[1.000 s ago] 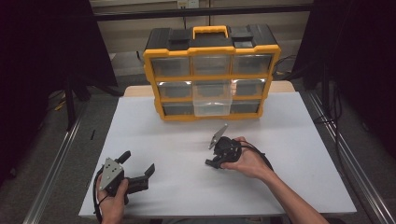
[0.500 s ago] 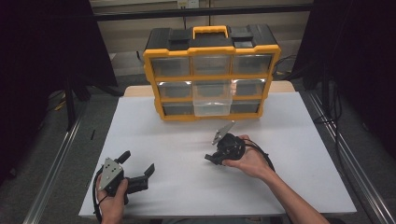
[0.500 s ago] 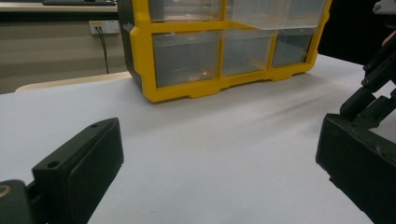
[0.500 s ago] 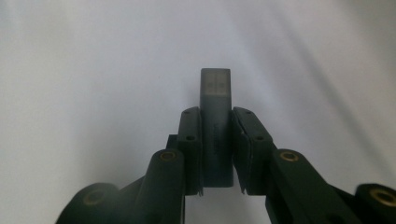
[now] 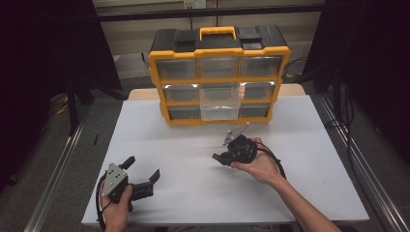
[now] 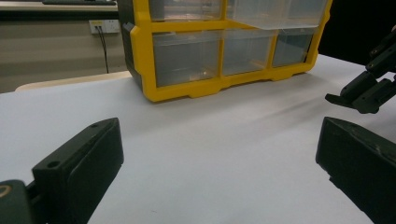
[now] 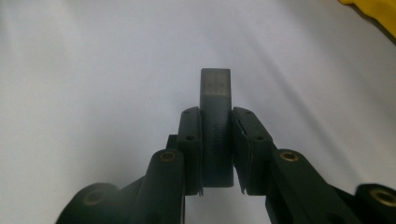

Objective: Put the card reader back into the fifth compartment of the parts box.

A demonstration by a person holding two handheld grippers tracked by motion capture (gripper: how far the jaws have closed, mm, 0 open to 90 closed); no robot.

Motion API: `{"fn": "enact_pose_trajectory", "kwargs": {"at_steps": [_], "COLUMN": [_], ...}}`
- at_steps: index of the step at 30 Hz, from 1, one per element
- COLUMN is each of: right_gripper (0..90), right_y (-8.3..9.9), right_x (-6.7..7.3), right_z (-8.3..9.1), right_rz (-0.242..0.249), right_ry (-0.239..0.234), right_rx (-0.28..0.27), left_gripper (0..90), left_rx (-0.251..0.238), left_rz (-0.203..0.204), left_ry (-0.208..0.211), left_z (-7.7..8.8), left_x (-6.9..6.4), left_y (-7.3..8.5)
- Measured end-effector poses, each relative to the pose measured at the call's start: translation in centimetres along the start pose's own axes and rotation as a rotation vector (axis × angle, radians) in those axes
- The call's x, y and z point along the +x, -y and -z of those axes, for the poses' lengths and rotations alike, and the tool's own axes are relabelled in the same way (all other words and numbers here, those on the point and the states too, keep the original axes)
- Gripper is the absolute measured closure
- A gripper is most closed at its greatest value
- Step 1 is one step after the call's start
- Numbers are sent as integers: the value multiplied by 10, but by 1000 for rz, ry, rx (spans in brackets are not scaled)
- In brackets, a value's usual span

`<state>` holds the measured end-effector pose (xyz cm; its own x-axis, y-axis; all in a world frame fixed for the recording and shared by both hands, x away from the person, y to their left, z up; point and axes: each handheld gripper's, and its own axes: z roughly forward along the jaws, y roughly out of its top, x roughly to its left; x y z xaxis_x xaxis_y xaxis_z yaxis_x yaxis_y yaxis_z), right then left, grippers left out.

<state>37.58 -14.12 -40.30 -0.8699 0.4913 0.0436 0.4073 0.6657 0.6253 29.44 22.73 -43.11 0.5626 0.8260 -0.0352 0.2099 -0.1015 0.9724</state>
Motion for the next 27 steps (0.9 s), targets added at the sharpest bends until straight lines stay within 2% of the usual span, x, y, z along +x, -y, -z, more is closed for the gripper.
{"fn": "enact_pose_trajectory", "kwargs": {"at_steps": [17,24,27], "right_gripper": [741,741,741], "right_y": [-3,-6,-6], "right_x": [-1,0,0], "right_z": [15,23,25], "right_rz": [-15,5,-4], "right_ry": [12,20,18], "right_rx": [-90,-125,-135], "left_gripper": [11,11,11], "left_rx": [2,5,0], "left_rz": [-2,-4,0], "left_ry": [-1,-1,-1], "left_z": [0,0,0], "left_x": [0,1,0], "left_y": [0,0,0]}}
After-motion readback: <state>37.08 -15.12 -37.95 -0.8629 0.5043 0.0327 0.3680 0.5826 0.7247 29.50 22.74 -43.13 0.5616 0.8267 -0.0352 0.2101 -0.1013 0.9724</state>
